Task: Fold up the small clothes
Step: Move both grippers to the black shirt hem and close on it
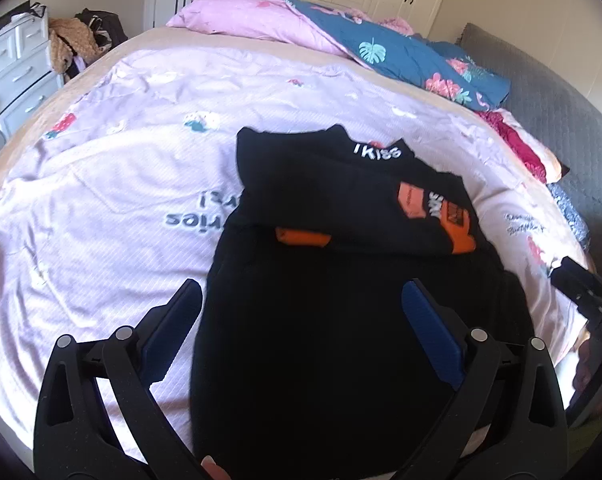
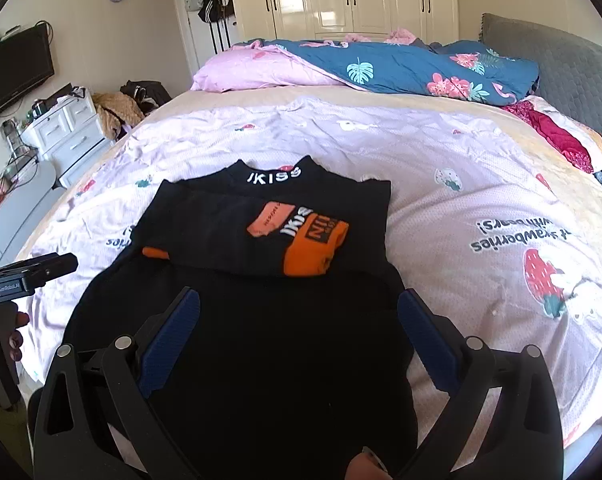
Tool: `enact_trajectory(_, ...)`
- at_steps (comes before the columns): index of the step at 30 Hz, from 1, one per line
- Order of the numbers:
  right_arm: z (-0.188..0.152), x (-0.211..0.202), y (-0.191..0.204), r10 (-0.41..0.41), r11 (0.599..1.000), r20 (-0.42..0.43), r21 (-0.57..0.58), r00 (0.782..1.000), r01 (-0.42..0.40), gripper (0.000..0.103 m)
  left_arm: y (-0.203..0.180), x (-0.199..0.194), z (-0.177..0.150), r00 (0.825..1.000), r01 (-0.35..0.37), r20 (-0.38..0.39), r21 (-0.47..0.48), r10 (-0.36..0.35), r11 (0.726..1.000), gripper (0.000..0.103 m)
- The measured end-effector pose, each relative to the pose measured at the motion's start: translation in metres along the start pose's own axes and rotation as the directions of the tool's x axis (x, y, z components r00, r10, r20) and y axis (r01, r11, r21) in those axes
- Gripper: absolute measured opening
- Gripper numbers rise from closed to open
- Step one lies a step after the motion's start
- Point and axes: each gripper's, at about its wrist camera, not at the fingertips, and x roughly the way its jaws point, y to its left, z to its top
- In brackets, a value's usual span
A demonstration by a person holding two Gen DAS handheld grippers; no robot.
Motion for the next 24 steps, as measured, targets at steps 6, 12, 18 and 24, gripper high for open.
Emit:
enact_trajectory(6, -0.015, -0.004, -0.001, -0.008, 1.0, -0.024, -0.009, 1.0, 0.008, 0.099, 0.018, -0.002, -0.02, 0.999, -0.023, -0.038, -0.016, 0.022, 1.0, 0.094)
enact_trajectory(12, -0.027, -0.006, -0.003, -0.016, 1.0, -0.049, -0.017, 0.999, 0.015, 0.099, 0.038, -0.005, -0.038, 0.997, -0.036, -0.07, -0.041, 0.033, 0.998, 0.094)
enact_trajectory(18, -0.038, -0.008, -0.003, -0.021, 0.999, -0.065, -0.029, 0.998, 0.019, 0.099, 0.048, -0.01, -0.053, 0.995, -0.048, -0.094, -0.028, 0.046, 0.998, 0.094)
enact_trajectory(24, -0.045, -0.009, -0.005, -0.031, 0.999, -0.078, -0.033, 0.996, 0.029, 0.099, 0.055, -0.016, -0.068, 0.994, -0.027, -0.105, -0.04, 0.023, 0.999, 0.094)
